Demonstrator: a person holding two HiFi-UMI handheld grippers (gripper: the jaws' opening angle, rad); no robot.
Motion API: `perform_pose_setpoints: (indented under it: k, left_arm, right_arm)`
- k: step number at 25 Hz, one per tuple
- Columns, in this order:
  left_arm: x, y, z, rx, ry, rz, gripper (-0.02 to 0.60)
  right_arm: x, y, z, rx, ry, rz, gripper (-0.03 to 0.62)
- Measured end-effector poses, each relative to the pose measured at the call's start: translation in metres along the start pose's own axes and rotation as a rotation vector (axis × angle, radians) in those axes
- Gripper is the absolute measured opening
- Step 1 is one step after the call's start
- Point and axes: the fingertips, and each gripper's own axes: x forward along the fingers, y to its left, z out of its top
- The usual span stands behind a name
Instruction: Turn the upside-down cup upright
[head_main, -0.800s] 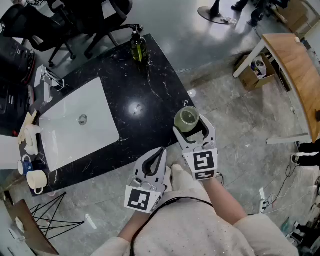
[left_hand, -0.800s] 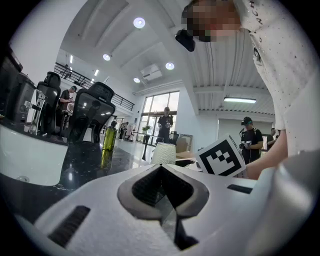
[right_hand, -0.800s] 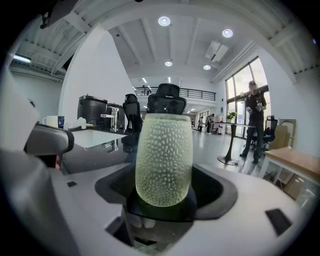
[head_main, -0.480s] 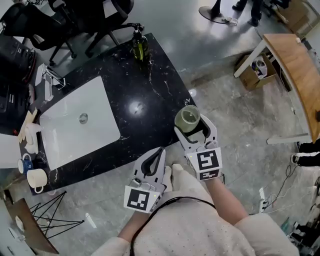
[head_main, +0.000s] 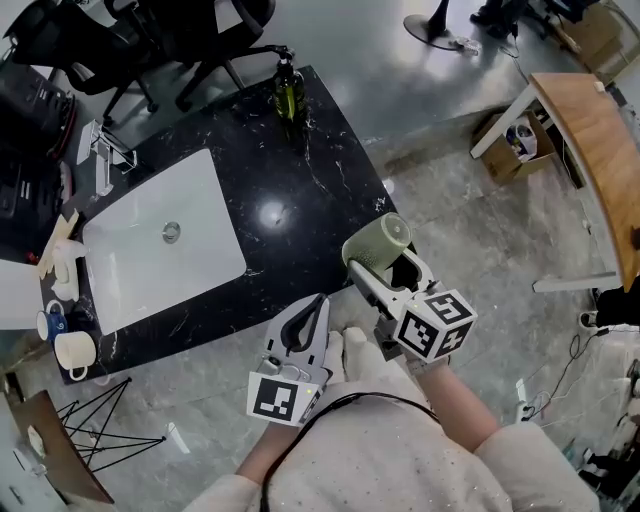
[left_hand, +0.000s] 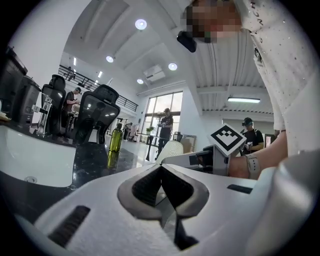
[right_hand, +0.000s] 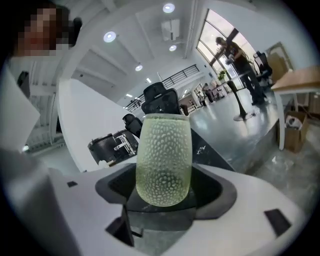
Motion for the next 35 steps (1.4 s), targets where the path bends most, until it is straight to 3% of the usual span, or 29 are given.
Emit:
perform_pose_setpoints:
  k: [9,14,18,20,26,30,35]
  left_arm:
    - [-0.002,0.003,0.007,-0.014,-0.007,0.016,0.008]
    - [-0.006,0.010,0.007,-0.028,-0.001,0.031,0.008]
    - [-0.007,0.010,0.008,-0.023,0.007,0.031,0.008]
    - [-0.007,0.010,0.005,-0.021,0.016,0.027,0.008]
    - [-0.009,0.008,0.002,-0.007,0.032,0.021,0.008]
    - [-0.011,0.010,-0.002,-0.003,0.051,0.027,0.008]
    - [-0.011,0.011,-0.003,-0.017,0.062,0.036,0.008]
  right_arm:
    - [0.002,0.032,-0.006,0.519,0.041,0.255,0.344]
    - [0.001,0.042,-0.004,0.944,0.022,0.422,0.344]
    - [-0.002,0.048,0.001,1.355,-0.042,0.632,0.344]
    - [-0.003,0.047,0.003,1.498,-0.076,0.717,0.344]
    - [0.001,0.049,0.009,1.806,-0.097,0.953,0.344]
    - [0.009,0.048,0.005,1.974,-0.109,0.980,0.344]
    - [0.007,0.043,0.003,2.072,-0.159,1.036,0.344]
